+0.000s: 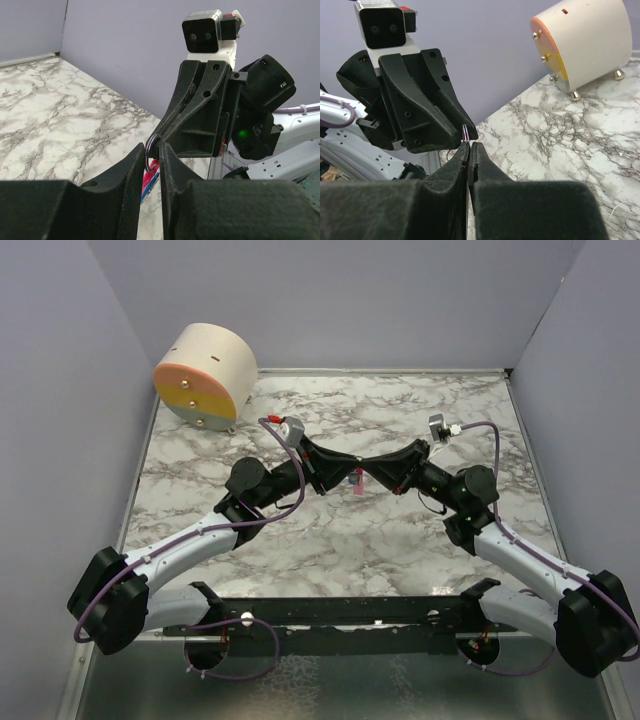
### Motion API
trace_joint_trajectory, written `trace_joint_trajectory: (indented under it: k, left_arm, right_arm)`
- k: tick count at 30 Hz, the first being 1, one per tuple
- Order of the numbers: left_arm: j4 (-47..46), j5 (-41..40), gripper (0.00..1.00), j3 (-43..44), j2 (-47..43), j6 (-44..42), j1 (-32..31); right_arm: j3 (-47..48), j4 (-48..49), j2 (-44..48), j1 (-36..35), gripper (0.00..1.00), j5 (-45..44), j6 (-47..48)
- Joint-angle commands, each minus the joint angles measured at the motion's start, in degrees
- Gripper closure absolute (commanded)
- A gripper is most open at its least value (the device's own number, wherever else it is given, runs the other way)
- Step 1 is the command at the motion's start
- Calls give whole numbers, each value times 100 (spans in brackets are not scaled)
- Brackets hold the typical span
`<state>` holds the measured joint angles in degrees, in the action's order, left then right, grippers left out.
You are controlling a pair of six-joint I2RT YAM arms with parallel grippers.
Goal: Put the keys on the keyring
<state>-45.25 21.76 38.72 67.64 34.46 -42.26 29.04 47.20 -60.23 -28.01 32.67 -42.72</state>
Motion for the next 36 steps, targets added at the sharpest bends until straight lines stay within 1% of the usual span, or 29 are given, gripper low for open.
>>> trace_joint_trajectory:
  k: [1, 3, 8, 9, 11, 13, 15, 16, 19, 25, 29, 33, 36]
  left_arm:
    - [-264, 283, 80, -88, 9, 105, -10]
    - [-267, 251, 83, -93, -12, 92, -12]
    - [-277, 263, 99, -71, -40, 87, -10]
    - [-275, 259, 100, -75, -40, 87, -10]
    - [-276, 264, 100, -83, -53, 96, -13]
    - [-277, 212, 100, -113, -80, 96, -10]
    - [-275, 117, 100, -156, -129, 89, -10]
    - [-264, 72, 100, -176, -154, 81, -10]
    - [-34, -126, 100, -177, -214, 49, -10]
    - [766, -581, 100, 1, -128, -53, -11]
    - [1606, -909, 100, 288, 54, -166, -17]
    - [2366, -1232, 100, 640, 250, -289, -19]
    - [2824, -1455, 100, 915, 421, -390, -46]
  right_arm:
    - [172, 250, 4, 34, 99, 72, -34]
    - [164, 255, 0, 34, 99, 73, -35]
    - [157, 237, 1, 43, 99, 48, -22]
    - [169, 232, -6, 41, 99, 39, -25]
    - [185, 196, -23, 42, 99, 23, -22]
    - [241, 13, -39, 46, 96, -35, 14]
    - [296, -217, -31, 44, 81, -115, 85]
    - [285, -280, 0, 44, 77, -183, 123]
    - [248, -593, 224, 46, 71, -434, 326]
    - [226, -1596, 920, 41, 69, -1085, 978]
    - [352, -2451, 1328, 48, 65, -1538, 1733]
    - [655, -3479, 1384, 42, 65, -1869, 2439]
    - [743, -3765, 1290, 43, 65, -1872, 2671]
